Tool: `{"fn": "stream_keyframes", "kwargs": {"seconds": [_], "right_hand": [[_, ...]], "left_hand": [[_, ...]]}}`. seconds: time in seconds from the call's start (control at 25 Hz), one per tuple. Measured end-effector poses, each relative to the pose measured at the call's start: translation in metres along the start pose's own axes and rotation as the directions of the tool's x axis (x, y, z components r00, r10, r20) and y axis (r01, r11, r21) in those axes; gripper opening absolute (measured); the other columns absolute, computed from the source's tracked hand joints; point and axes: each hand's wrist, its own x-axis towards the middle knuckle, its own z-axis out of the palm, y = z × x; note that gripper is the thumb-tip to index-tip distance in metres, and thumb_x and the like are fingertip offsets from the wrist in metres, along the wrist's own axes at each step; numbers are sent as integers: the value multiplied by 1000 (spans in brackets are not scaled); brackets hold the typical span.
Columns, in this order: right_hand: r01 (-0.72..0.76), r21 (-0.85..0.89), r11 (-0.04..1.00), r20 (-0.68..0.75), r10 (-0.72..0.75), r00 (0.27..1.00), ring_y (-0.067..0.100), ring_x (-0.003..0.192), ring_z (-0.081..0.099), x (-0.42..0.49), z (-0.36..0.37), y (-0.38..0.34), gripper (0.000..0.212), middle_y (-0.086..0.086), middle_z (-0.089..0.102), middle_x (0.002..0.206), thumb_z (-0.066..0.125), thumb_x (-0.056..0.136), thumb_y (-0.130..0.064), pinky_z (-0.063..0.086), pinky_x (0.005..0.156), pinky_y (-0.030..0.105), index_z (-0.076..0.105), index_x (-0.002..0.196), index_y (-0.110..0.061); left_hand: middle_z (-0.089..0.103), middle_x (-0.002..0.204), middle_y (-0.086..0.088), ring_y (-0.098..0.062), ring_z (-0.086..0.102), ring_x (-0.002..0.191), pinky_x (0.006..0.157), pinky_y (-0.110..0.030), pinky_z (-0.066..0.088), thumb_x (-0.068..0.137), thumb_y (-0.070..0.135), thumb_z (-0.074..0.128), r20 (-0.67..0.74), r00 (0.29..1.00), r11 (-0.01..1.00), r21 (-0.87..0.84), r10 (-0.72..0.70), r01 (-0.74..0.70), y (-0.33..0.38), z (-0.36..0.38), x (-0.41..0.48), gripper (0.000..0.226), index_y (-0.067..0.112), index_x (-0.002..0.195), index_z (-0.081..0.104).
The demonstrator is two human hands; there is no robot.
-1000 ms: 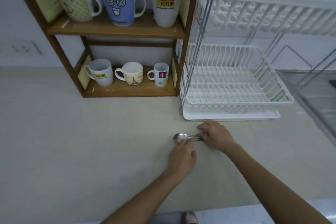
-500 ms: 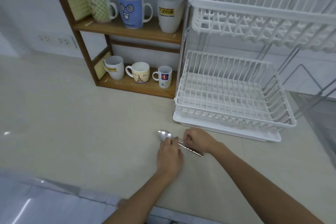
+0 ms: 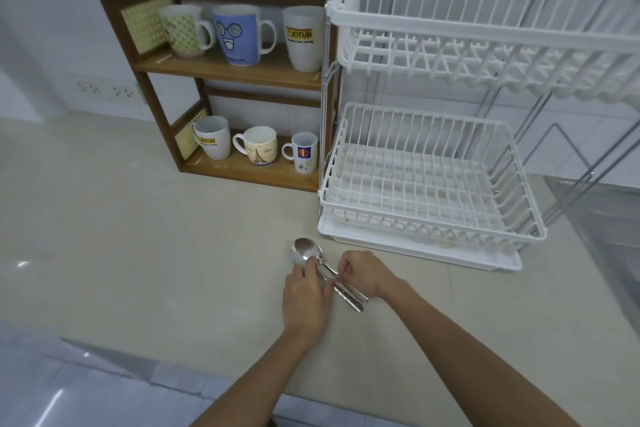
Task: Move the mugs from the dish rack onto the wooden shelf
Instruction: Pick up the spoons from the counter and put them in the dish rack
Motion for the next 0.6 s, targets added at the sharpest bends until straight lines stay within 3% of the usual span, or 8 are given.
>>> {"fn": "stream_keyframes", "kwargs": {"seconds": [0.2, 0.44, 0.6], "right_hand": [[-32, 99, 995, -42, 37, 998, 16, 81, 57, -4, 3, 11, 5, -1, 61, 82, 67, 80, -22, 46, 75, 28, 62, 80, -21], [-37, 131, 991, -50, 43, 998, 14, 79, 57, -3, 6, 16, 6, -2, 63, 83, 68, 80, -23, 44, 72, 26, 66, 82, -18], [-33, 129, 991, -40, 38, 998, 13, 78, 56, -2, 5, 17, 8, -4, 61, 80, 67, 81, -24, 42, 69, 24, 66, 84, -16]], "left_hand": [[57, 109, -5, -26, 52, 100, 86, -35, 42, 83, 38, 59, -5, 996, 996, 7, -91, 91, 6, 2, 1, 35, 14, 107, 51], [52, 111, -14, -34, 55, 96, 79, -43, 46, 84, 4, 50, -58, 983, 979, -115, -173, 166, 3, -11, 10, 21, 4, 105, 51], [54, 113, -15, -32, 53, 102, 84, -41, 45, 94, 12, 48, -88, 977, 979, -81, -195, 188, -11, -20, 12, 17, 3, 107, 52]]}}
